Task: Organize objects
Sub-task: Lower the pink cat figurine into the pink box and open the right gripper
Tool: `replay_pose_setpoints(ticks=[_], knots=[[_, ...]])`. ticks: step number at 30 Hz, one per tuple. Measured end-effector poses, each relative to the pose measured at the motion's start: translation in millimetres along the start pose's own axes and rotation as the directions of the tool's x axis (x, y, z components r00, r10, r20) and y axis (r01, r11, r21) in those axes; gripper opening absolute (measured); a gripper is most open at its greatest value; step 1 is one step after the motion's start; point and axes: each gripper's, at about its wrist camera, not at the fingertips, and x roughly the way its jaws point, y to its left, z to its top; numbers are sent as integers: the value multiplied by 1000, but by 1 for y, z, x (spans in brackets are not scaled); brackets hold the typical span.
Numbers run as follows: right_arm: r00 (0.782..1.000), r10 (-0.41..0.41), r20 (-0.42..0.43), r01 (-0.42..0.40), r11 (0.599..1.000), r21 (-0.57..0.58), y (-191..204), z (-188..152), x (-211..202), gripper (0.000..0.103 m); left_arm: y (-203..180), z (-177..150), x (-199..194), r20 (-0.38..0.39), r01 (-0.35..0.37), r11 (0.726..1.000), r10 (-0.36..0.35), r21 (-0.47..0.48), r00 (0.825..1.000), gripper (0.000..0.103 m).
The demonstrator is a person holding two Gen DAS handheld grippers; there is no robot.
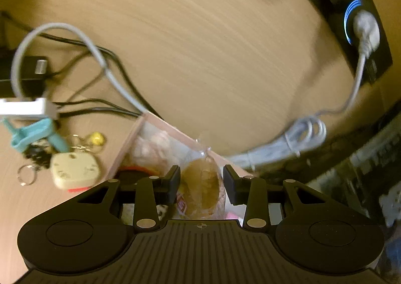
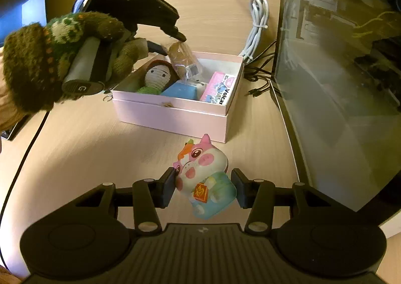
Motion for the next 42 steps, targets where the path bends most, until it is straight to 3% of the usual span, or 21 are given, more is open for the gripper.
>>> replay_pose_setpoints(ticks=[3,5,7,9,12,14,16,21,25,29,33,37,42], knots=[[1000,-13,3,13,1000,10,2,-2,-5,48,5,2,-27,116,-8,999,13,-47,993,41],[1000,-26,-1,26,999,24,0,-2,-6,48,4,3,-34,131,13,999,-7,-44,991,41],[999,-37,-6,37,999,39,-1,-3,-7,48,2,4,-29,73,65,998,-63,-22,995,40],[999,-42,-11,43,998,50,-1,-4,-8,48,-2,4,-6,-69,107,994,-107,-7,992,40],[999,-42,-12,42,998,44,3,-5,-9,47,-10,-3,33,-204,102,994,-93,34,975,39],[999,-44,-10,44,999,25,8,-4,-10,48,-8,-6,42,-212,66,998,-60,20,975,38],[999,-50,1,50,999,13,9,-2,-13,48,-2,-5,31,-182,108,994,-112,-35,977,38],[999,-33,25,31,996,80,0,26,-7,48,31,-12,-40,-102,160,987,-161,-25,982,38],[998,-28,58,21,994,105,2,67,18,48,65,-34,-86,-143,108,994,-108,-6,984,38],[996,-58,70,52,995,79,13,106,61,48,93,-55,-133,-184,47,994,-28,100,983,38],[994,-106,22,104,992,71,21,125,112,48,117,-71,-167,-205,16,984,21,177,979,38],[987,-153,-51,157,983,91,21,120,147,48,148,-76,-192,-201,-50,990,77,135,977,38],[988,-146,-54,150,985,89,23,109,142,46,188,-78,-214,-199,-116,991,126,62,972,38]])
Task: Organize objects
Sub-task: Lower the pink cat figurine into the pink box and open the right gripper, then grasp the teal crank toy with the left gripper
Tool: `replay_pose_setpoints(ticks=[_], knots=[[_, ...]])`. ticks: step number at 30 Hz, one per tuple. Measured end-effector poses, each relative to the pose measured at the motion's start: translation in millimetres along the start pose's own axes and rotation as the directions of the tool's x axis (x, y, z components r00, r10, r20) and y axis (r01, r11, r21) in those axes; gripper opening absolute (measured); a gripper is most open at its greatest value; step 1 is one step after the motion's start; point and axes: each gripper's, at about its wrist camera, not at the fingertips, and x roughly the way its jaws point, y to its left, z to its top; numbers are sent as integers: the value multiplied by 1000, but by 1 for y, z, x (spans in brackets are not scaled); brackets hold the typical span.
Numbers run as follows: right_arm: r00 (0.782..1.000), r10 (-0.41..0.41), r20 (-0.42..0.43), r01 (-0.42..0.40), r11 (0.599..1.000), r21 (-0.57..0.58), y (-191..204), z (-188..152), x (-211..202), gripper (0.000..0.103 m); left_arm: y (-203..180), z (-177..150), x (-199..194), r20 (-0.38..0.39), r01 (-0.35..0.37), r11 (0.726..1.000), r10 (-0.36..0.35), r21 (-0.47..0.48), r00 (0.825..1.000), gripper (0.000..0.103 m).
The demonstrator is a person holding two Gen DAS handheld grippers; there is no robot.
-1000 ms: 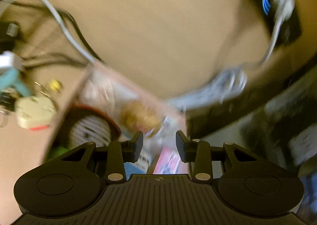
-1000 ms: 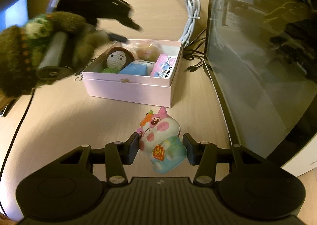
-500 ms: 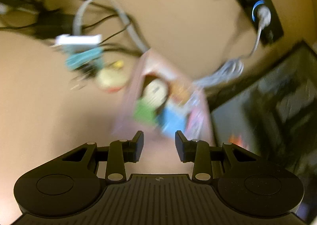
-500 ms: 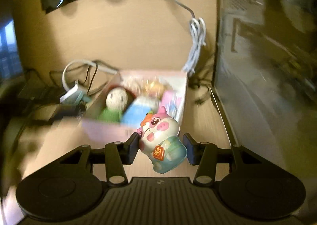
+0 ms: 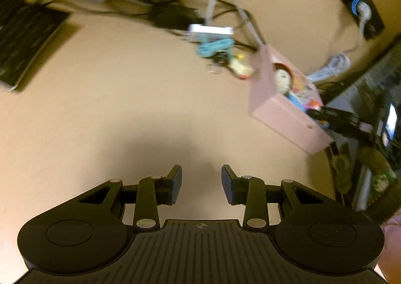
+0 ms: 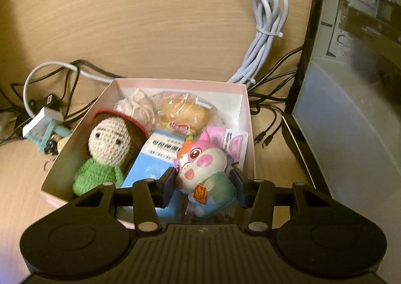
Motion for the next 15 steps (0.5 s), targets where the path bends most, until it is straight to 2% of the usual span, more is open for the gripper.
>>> replay_pose_setpoints(ticks=[4,13,14,15], knots=[[999,-45,1,45,997,-58,0,-7,-7,45,13,1,3,-19,7,1000,-7,-27,1000,38],[996,-88,-2,88,993,-85,-10,-17,-32,48,-11,11,37,-81,62,997,-59,34,995,38],[996,-91,11,91,992,-89,-9,-18,-39,50,-15,14,40,-84,66,997,-62,46,995,38],[995,-92,39,96,991,-97,-8,-18,-48,60,-18,19,42,-82,68,996,-63,56,995,38]])
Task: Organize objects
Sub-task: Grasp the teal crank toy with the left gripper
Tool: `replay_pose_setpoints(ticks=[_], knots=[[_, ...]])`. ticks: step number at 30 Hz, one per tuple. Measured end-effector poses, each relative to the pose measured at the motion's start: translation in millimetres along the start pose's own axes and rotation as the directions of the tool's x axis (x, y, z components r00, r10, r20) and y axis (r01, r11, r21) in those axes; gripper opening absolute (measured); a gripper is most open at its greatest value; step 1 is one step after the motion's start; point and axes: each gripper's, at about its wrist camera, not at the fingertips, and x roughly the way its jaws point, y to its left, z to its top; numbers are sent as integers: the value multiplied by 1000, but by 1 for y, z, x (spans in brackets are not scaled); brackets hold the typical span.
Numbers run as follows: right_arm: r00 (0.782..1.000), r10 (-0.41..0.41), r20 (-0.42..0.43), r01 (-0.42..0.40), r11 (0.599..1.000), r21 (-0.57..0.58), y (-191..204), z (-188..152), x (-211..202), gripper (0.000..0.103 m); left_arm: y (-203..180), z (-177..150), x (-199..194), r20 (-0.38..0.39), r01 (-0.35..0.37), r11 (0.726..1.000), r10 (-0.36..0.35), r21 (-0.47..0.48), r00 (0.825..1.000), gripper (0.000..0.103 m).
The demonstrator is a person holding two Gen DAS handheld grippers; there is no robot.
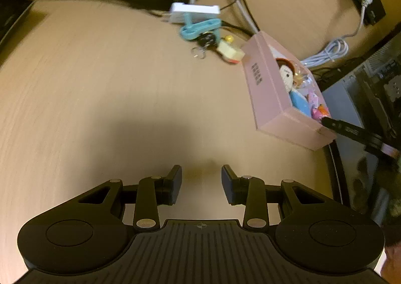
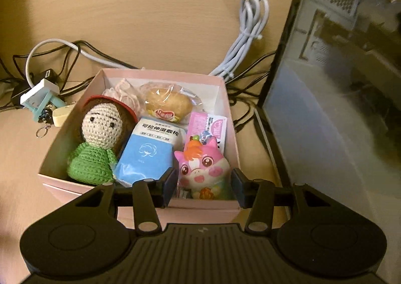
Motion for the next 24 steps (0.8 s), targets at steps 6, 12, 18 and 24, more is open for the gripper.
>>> replay_pose_setpoints(ticks=[6,12,18,24], knots=[[980,26,199,-3,994,-113,13,-13,-69,86,-24,52,17,81,-43,995,35,89,996,38],[985,117,130,-105,990,-94,29,-48,-89,86,-61,114,60,137,-78,975,50,207,989,38],[990,121,77,-115,990,-81,40,-80,-95,86,-82,148,102,309,-310,923,234,227,922,39],[993,112,23,-111,993,-38,32,-92,-89,86,-75,164,133,266,-351,913,293,208,918,41]])
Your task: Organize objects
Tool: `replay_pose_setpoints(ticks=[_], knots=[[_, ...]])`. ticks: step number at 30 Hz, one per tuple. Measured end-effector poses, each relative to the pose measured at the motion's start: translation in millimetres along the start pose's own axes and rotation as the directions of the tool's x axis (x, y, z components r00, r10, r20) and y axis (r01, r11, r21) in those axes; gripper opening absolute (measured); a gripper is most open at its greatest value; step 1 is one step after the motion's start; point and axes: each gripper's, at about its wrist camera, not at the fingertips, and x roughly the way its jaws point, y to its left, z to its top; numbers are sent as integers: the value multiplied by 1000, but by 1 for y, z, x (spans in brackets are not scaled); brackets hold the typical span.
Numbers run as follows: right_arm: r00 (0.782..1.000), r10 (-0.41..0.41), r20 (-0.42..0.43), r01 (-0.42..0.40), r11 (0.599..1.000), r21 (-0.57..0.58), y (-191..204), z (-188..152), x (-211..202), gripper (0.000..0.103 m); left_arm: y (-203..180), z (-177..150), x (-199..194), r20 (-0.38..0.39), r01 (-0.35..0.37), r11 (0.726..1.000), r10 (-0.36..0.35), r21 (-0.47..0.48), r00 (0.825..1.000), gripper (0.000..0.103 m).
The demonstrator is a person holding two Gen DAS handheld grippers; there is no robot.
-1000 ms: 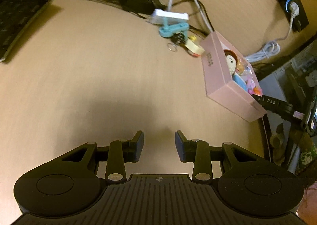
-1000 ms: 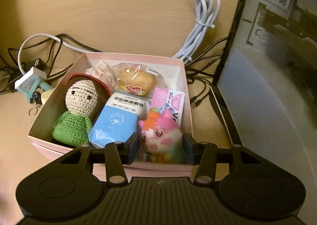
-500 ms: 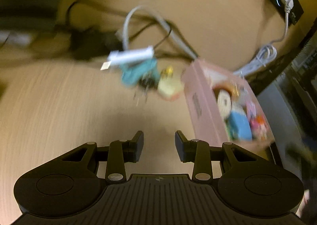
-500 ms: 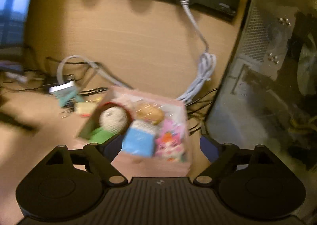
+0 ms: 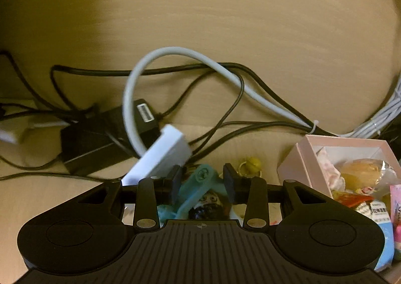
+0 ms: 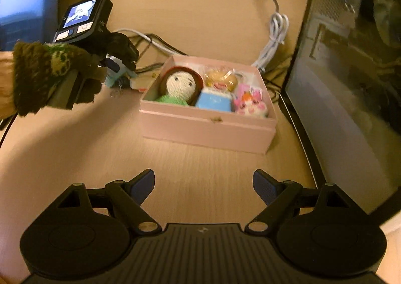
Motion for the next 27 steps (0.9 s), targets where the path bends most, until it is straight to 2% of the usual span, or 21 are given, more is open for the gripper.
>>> replay_pose_setpoints(ticks=[3,10,17,21,23,27], knots=[[1000,-1,-13,2,1000,9,-1,-4,0,86,-4,-1,-2,-12,-5,1000,5,21,1000,40],[1000,28,3,-28,1000,-14,7,-2,-4,86,1,-22,-35,-70,53,998,-51,35,996,37],[995,90,29,-88,993,-78,21,2,-8,86,20,-69,-96,-115,136,991,-136,-5,984,33],[993,115,37,-110,987,-114,26,2,-7,86,37,-107,-136,-142,174,984,-177,-38,974,33],[992,122,38,-117,985,-125,27,2,-5,86,45,-125,-156,-143,203,977,-210,-62,967,32],[991,134,31,-128,982,-141,31,5,1,86,68,-142,-170,-125,245,960,-261,-132,957,32]])
